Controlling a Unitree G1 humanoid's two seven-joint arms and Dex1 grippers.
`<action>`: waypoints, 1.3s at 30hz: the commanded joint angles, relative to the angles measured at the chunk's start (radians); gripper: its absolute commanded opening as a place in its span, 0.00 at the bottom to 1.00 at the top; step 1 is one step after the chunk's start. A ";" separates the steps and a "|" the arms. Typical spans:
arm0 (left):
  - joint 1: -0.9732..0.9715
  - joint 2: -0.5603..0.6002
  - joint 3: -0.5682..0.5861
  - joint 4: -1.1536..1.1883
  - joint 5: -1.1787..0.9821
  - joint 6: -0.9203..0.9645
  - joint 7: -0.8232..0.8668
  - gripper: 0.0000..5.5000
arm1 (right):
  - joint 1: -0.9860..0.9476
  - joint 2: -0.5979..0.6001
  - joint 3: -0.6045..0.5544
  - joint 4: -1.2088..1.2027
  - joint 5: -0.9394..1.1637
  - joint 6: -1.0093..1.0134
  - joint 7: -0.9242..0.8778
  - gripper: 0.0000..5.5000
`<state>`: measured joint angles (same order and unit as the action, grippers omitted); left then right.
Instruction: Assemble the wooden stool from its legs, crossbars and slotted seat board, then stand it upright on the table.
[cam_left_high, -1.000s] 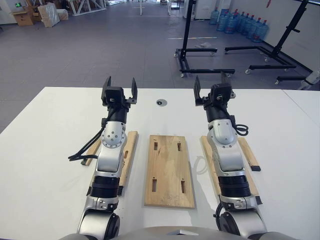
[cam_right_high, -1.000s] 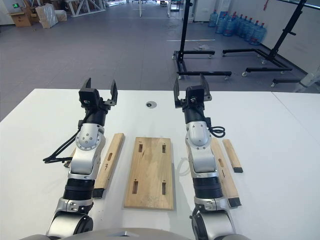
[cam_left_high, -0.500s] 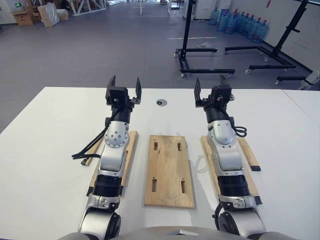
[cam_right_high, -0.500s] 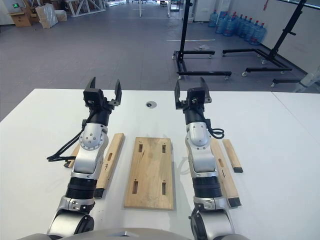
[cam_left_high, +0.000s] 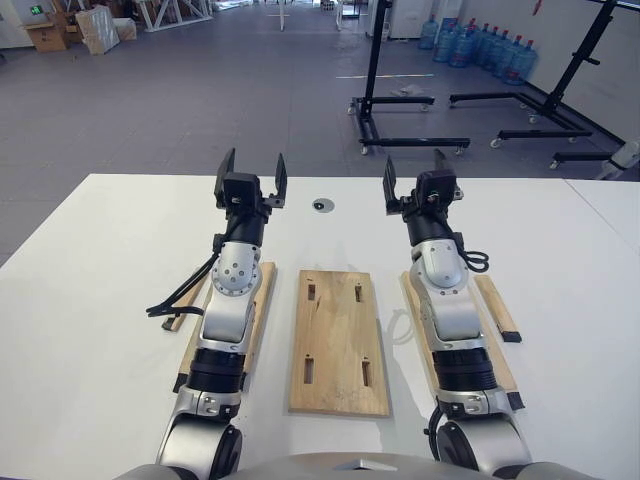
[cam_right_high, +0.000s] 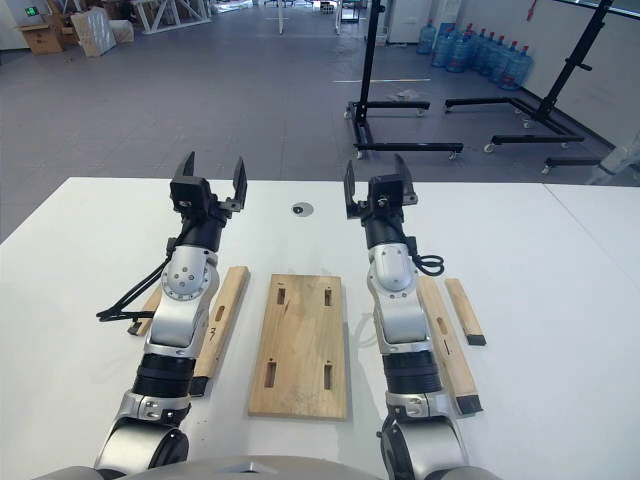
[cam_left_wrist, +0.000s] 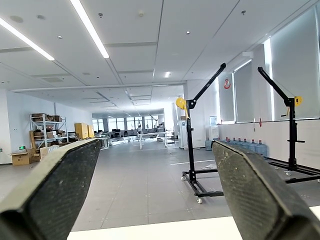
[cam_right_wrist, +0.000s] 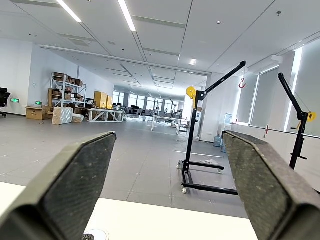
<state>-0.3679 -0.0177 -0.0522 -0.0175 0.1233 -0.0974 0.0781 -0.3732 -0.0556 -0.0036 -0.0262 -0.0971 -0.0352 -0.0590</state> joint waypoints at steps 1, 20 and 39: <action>-0.011 -0.004 -0.005 0.004 -0.001 -0.004 -0.004 0.73 | -0.021 -0.004 -0.007 0.006 0.006 0.006 0.004 0.72; 0.119 -0.061 -0.042 -0.114 0.054 -0.012 0.074 0.73 | 0.342 -0.409 -0.429 0.107 0.459 0.399 0.441 0.72; 0.181 -0.067 -0.092 -0.187 0.074 0.024 0.131 0.73 | 0.570 -0.439 -0.350 0.011 0.415 0.594 0.457 0.50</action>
<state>-0.2033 -0.0539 -0.1372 -0.1919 0.1855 -0.0895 0.2010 0.1731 -0.4886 -0.3746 -0.0130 0.3325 0.5226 0.3924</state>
